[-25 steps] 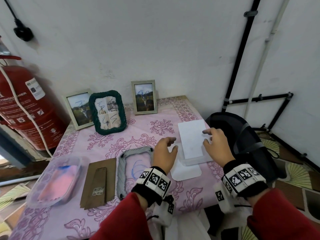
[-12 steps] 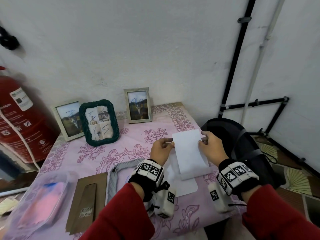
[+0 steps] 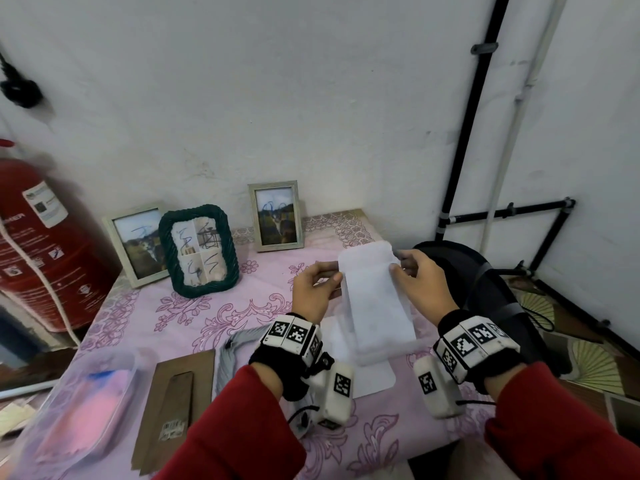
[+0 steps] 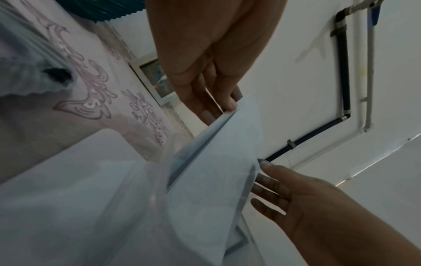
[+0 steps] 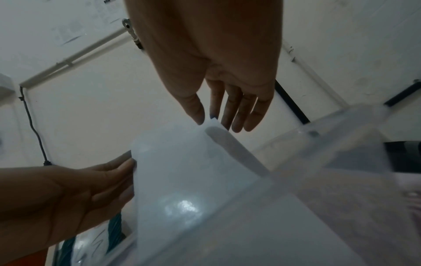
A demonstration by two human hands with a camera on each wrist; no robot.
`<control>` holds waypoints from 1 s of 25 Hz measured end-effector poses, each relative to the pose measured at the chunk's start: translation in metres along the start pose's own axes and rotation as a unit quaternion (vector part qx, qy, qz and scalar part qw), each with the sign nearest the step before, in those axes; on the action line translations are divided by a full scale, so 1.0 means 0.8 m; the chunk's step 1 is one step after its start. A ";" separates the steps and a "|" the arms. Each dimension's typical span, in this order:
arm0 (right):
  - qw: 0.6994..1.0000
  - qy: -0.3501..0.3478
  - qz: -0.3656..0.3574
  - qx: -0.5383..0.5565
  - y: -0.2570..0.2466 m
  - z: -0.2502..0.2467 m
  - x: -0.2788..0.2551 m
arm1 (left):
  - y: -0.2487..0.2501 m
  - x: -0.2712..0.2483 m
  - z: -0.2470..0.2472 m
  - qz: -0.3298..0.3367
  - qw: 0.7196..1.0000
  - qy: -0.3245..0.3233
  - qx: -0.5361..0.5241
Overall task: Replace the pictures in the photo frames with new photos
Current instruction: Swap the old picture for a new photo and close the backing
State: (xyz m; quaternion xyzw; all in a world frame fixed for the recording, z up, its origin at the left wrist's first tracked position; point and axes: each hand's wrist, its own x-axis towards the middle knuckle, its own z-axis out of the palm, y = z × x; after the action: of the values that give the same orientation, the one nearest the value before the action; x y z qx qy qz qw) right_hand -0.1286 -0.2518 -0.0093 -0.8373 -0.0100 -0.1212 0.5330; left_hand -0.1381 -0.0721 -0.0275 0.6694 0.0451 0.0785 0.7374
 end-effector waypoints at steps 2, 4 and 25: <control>1.000 0.001 -0.022 -0.002 -0.012 0.000 0.003 | 0.013 0.002 -0.001 0.021 1.000 0.001 -0.009; 0.999 0.011 -0.040 0.018 -0.024 0.003 0.006 | 0.028 0.001 -0.005 0.039 0.999 0.002 -0.024; 0.979 -0.080 -0.091 0.166 -0.097 0.108 -0.084 | 0.047 -0.078 -0.157 0.088 0.992 0.087 -0.009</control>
State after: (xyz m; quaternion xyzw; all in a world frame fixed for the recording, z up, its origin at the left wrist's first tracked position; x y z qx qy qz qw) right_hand -0.1885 -0.1334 0.0108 -0.7401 -0.1488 -0.0982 0.6484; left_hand -0.2231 0.0432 -0.0053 0.6550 0.0498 0.2014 0.7266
